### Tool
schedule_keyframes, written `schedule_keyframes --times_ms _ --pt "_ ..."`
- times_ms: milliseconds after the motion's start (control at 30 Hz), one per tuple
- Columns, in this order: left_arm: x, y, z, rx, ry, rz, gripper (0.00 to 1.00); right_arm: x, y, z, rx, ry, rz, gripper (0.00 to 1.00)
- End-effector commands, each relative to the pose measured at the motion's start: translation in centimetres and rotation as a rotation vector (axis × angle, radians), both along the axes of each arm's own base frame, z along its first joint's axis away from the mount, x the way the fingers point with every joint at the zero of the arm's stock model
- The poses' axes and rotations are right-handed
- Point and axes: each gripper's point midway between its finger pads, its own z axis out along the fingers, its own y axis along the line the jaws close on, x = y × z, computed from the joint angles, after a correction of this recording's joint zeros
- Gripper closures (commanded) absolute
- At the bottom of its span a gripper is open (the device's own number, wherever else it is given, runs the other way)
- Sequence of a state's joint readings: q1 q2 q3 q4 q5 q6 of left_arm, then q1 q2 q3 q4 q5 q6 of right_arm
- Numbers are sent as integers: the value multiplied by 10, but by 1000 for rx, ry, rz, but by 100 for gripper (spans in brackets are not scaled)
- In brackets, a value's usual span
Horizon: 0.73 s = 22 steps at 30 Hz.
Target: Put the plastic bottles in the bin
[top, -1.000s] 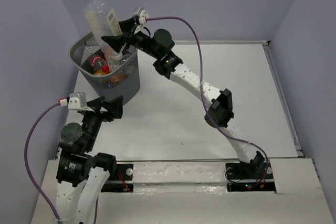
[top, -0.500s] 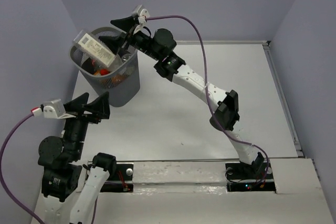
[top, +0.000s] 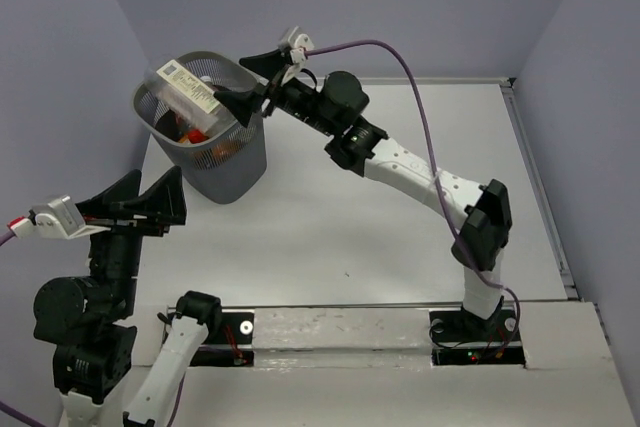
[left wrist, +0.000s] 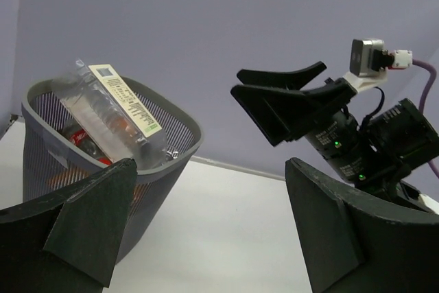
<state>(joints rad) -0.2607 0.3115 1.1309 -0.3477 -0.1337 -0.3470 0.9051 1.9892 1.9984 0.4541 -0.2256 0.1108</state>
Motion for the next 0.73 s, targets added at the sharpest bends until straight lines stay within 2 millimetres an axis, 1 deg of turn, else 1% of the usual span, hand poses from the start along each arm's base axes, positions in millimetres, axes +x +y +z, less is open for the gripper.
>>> schedule_keyframes --times_ms 0,33,67,100,133,167,200,233,267,300,333,400,433,467,500,533,567,600,633,700 --pt "5 -10 13 -12 -13 -49 1 -44 -69 62 125 -61 -59 0" --pt "4 -12 18 -16 -32 -60 1 -50 -82 59 126 -47 -74 0" --pt "3 -18 20 -11 -43 -92 1 -62 -110 52 128 -17 -114 0" --pt "3 -21 23 -11 -55 -109 1 -68 -126 48 130 -4 -136 0" --pt "2 -24 30 -15 -87 -128 1 -75 -141 43 136 29 -151 0" --pt "2 -33 30 -9 -95 -172 1 -71 -154 7 97 97 -208 0" --pt "3 -35 32 -6 -105 -186 1 -96 -191 30 154 74 -215 0" --pt "3 -38 36 -10 -119 -201 1 -103 -203 15 114 105 -230 0" --pt "6 -41 35 -11 -117 -212 1 -109 -217 9 106 122 -249 0" --pt "8 -44 34 -16 -111 -224 1 -126 -244 -3 94 154 -264 0" --pt "9 -45 36 -22 -119 -235 1 -130 -261 -8 101 180 -298 0" --pt "10 -51 32 -26 -110 -263 1 -143 -290 -16 112 202 -337 0" --pt "9 -52 30 -26 -108 -270 1 -146 -299 -36 72 245 -361 0" --pt "11 -53 24 -25 -94 -275 1 -161 -327 -26 124 231 -381 0" --pt "9 -52 20 -25 -93 -274 1 -166 -336 -36 99 251 -392 0" --pt "13 -54 8 -20 -69 -275 1 -174 -354 -38 117 258 -413 0" --pt "14 -54 1 -26 -58 -274 1 -177 -360 -41 119 266 -423 0" --pt "11 -54 -3 -31 -65 -279 1 -177 -364 -50 102 282 -437 0" --pt "17 -58 -16 -26 -37 -292 1 -178 -371 -50 111 285 -455 0" --pt "24 -59 -23 -29 -10 -292 1 -178 -373 -45 106 271 -465 0"
